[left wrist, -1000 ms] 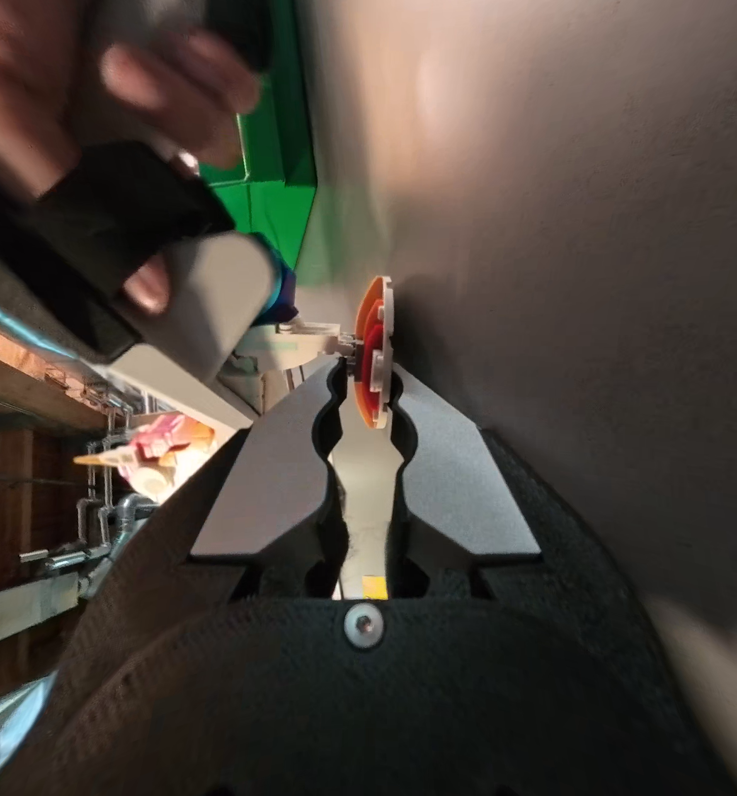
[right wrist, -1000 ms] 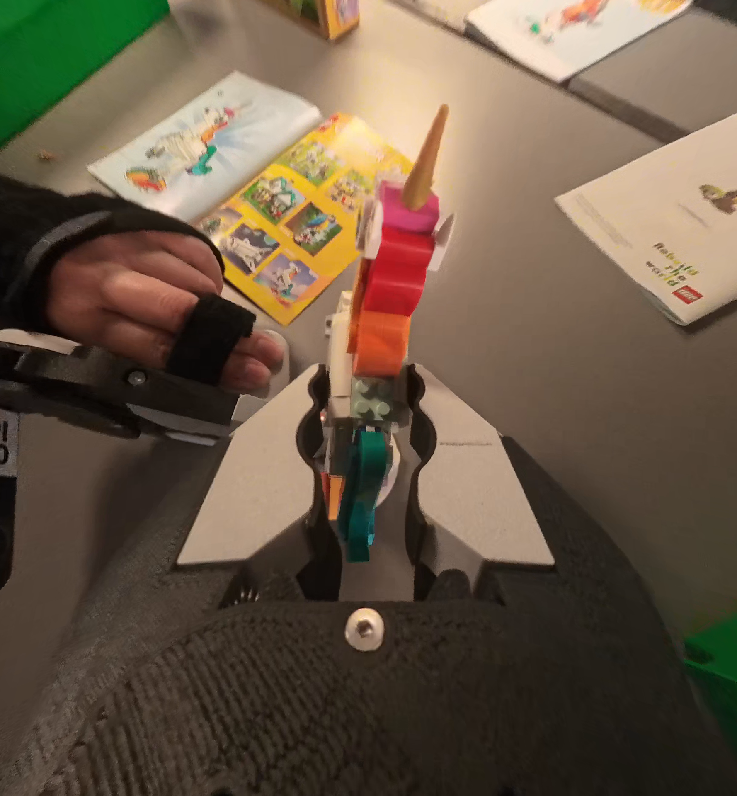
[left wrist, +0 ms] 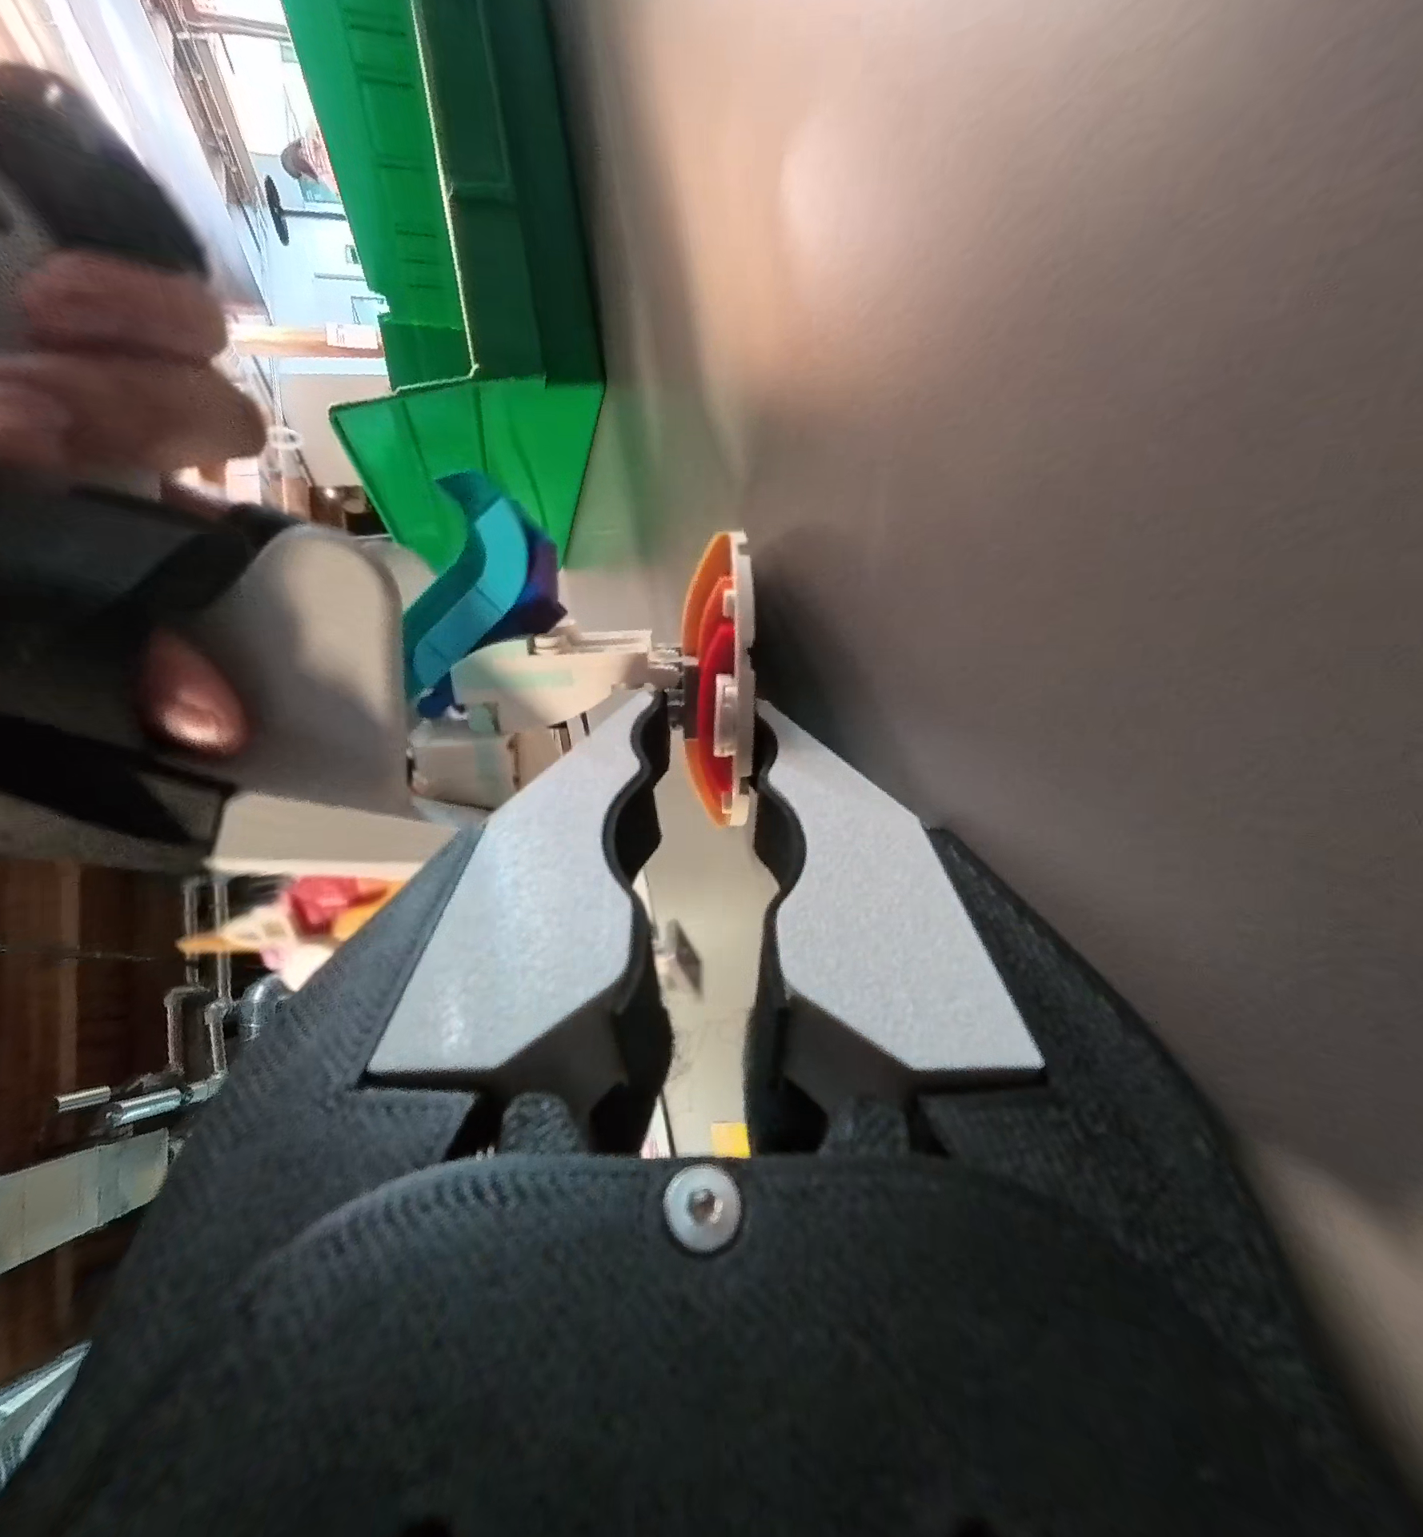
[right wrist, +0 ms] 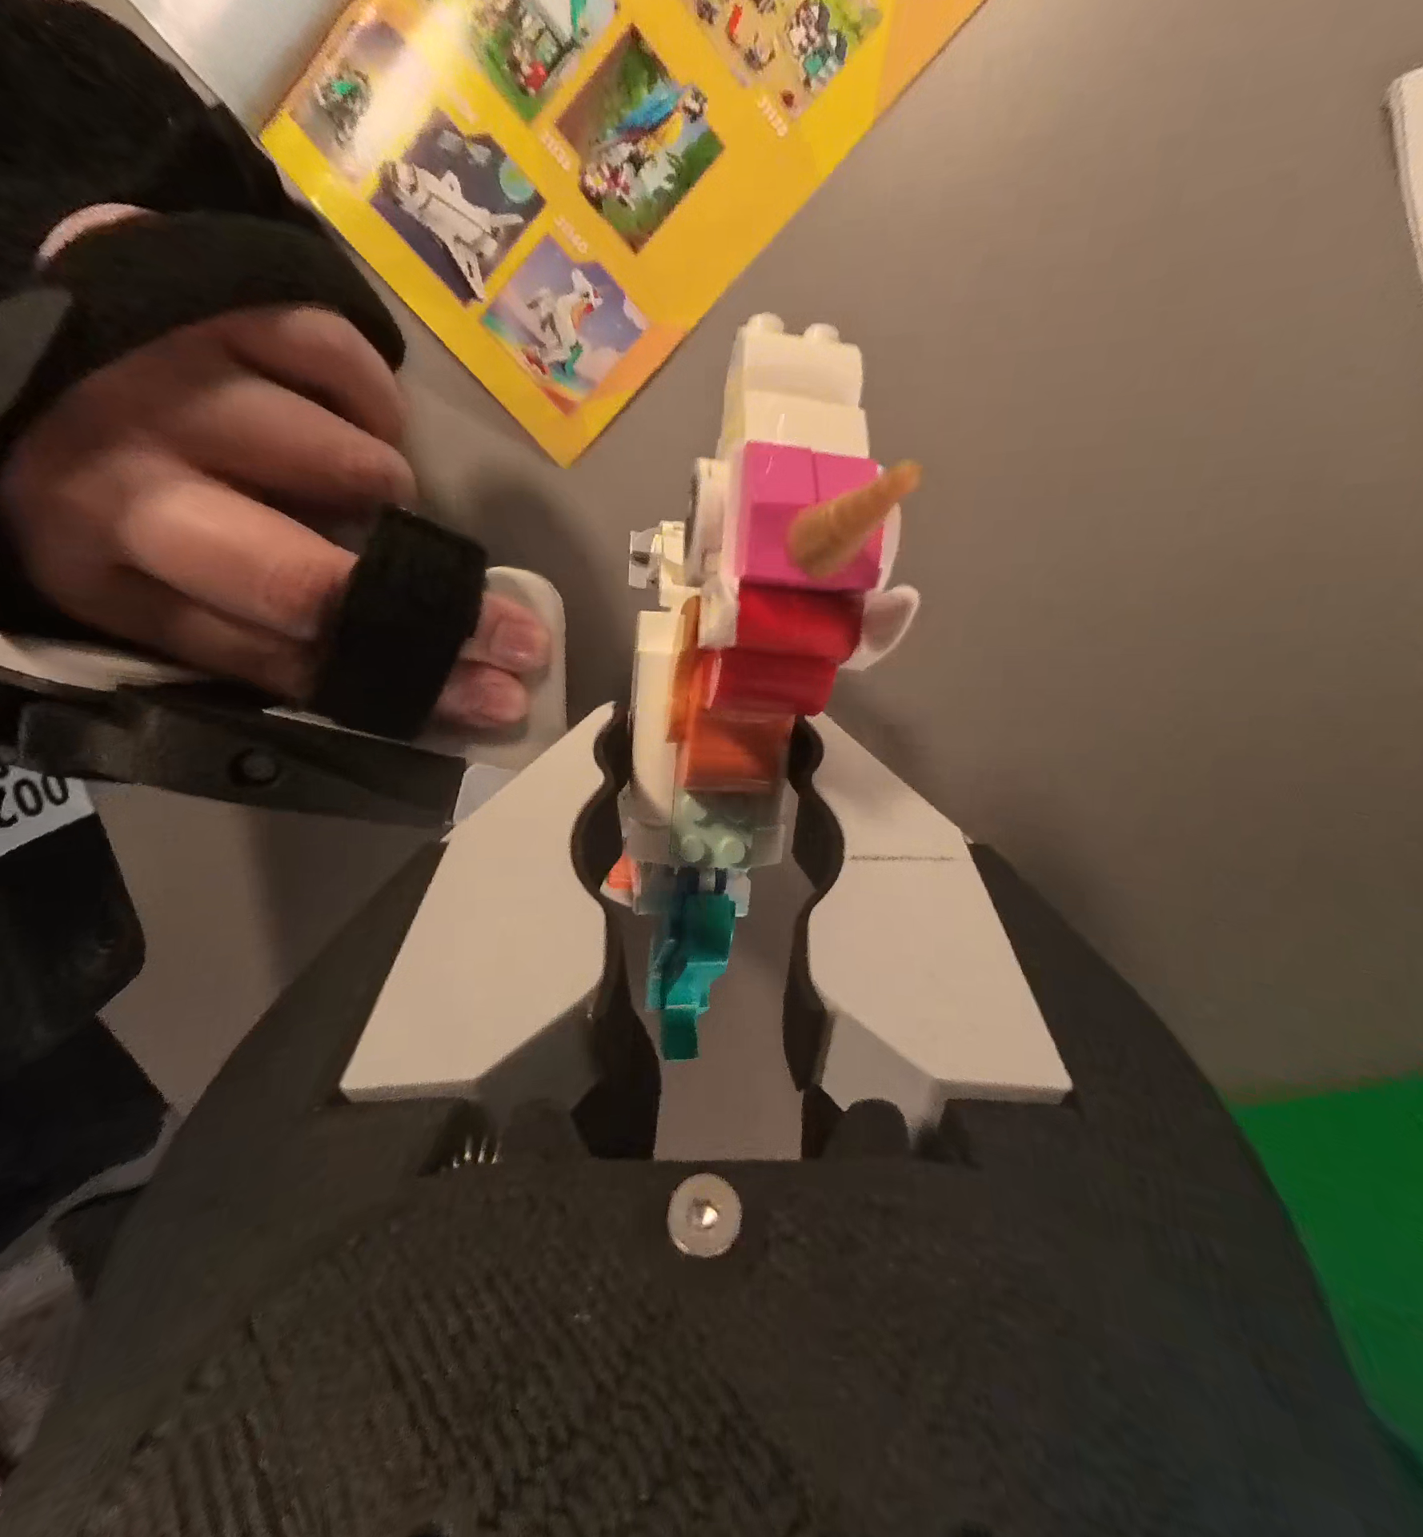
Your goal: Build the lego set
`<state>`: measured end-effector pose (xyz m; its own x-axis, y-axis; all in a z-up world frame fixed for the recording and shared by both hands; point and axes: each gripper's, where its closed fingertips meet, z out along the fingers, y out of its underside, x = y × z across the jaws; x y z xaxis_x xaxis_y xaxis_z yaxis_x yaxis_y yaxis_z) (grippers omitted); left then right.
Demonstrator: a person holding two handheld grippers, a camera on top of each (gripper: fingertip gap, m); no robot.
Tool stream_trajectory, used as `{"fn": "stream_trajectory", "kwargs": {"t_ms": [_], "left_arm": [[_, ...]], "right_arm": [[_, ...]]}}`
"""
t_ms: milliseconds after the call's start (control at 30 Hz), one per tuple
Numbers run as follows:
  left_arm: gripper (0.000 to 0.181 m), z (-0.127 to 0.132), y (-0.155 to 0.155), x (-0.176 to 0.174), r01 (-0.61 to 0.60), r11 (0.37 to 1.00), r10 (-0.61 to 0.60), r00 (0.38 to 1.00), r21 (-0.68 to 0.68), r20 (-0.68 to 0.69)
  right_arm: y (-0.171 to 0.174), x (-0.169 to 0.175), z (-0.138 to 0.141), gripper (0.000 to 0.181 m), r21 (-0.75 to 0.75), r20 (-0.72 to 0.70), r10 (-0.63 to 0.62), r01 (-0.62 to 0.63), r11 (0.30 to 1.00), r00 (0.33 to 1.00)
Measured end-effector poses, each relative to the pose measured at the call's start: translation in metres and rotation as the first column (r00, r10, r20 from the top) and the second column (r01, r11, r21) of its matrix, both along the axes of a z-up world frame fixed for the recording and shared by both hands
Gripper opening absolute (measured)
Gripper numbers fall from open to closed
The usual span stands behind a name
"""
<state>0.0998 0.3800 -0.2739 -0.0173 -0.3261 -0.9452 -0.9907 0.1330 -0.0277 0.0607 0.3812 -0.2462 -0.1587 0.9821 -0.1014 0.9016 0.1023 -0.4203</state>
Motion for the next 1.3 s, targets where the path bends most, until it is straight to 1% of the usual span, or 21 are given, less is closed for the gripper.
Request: {"fn": "stream_trajectory", "kwargs": {"t_ms": [67,133,267,400,467,600,700,733,800,867,933,1000,1033,1067,1100,1200,1267,1300], "left_arm": [[0.017,0.0,0.0,-0.001,-0.01,1.0,0.01,1.0,0.0,0.003],[0.017,0.0,0.0,-0.001,-0.029,1.0,0.029,1.0,0.0,0.005],[0.017,0.0,0.0,-0.003,-0.049,0.999,0.049,0.999,-0.007,0.024],[0.017,0.0,0.0,-0.004,-0.054,0.998,0.055,0.998,-0.008,0.03],[0.017,0.0,0.0,-0.004,-0.053,0.999,0.053,0.998,-0.008,0.028],[0.017,0.001,0.0,-0.004,-0.047,0.999,0.047,0.998,-0.009,0.035],[0.017,0.001,0.0,-0.004,-0.042,0.999,0.042,0.999,-0.008,0.033],[0.016,0.001,0.0,-0.004,-0.042,0.999,0.042,0.999,-0.008,0.031],[0.017,0.001,0.0,-0.004,-0.04,0.999,0.04,0.999,-0.007,0.026],[0.017,0.001,0.0,-0.004,-0.036,0.999,0.036,0.999,-0.006,0.02],[0.017,0.001,0.0,-0.004,-0.033,0.999,0.033,0.999,-0.004,0.01],[0.016,0.001,0.0,-0.003,-0.03,1.0,0.03,1.0,-0.004,0.005],[0.017,0.001,0.0,-0.004,-0.031,1.0,0.031,1.0,-0.004,0.005],[0.017,0.001,0.0,-0.004,-0.031,1.0,0.031,0.999,-0.006,0.012],[0.017,0.001,0.0,-0.004,-0.031,0.999,0.031,0.999,-0.007,0.03],[0.018,0.002,-0.01,-0.005,-0.017,1.0,0.017,0.998,0.001,0.058],[0.027,0.007,-0.023,-0.006,0.0,1.0,-0.001,0.997,0.019,0.076],[0.027,0.01,-0.029,-0.007,0.004,1.0,-0.006,0.993,0.023,0.115]], "right_arm": [[0.0,0.0,0.004,0.037,-0.014,-0.106,-0.022,0.02,1.0,0.994],[0.001,-0.001,0.007,0.037,-0.04,-0.226,-0.063,0.056,0.998,0.972],[0.003,-0.005,0.013,0.036,-0.111,-0.441,-0.159,0.122,0.986,0.884],[0.005,-0.008,0.017,0.036,-0.173,-0.556,-0.22,0.147,0.974,0.802],[0.004,-0.009,0.017,0.036,-0.192,-0.571,-0.232,0.146,0.97,0.788],[0.002,-0.011,0.017,0.036,-0.242,-0.552,-0.256,0.141,0.96,0.794],[0.009,-0.006,0.033,0.049,-0.266,-0.584,-0.293,0.163,0.95,0.757],[0.011,-0.001,0.034,0.052,-0.251,-0.58,-0.293,0.176,0.952,0.76],[0.012,0.007,0.03,0.06,-0.223,-0.548,-0.284,0.19,0.956,0.786],[0.007,0.011,0.024,0.062,-0.237,-0.513,-0.287,0.188,0.953,0.809],[0.002,0.011,0.015,0.061,-0.237,-0.497,-0.285,0.188,0.953,0.819],[0.0,0.009,0.01,0.054,-0.224,-0.506,-0.273,0.181,0.958,0.818],[0.0,0.007,0.008,0.05,-0.217,-0.514,-0.269,0.18,0.96,0.814],[0.001,0.006,0.007,0.039,-0.2,-0.528,-0.262,0.182,0.963,0.808],[0.002,0.005,0.007,0.036,-0.188,-0.542,-0.255,0.181,0.965,0.8],[-0.002,0.005,0.008,0.036,-0.194,-0.575,-0.237,0.151,0.969,0.783],[-0.001,0.008,0.006,0.035,-0.143,-0.6,-0.198,0.14,0.98,0.775],[-0.001,0.01,0.006,0.035,-0.12,-0.611,-0.179,0.134,0.984,0.771]]}}
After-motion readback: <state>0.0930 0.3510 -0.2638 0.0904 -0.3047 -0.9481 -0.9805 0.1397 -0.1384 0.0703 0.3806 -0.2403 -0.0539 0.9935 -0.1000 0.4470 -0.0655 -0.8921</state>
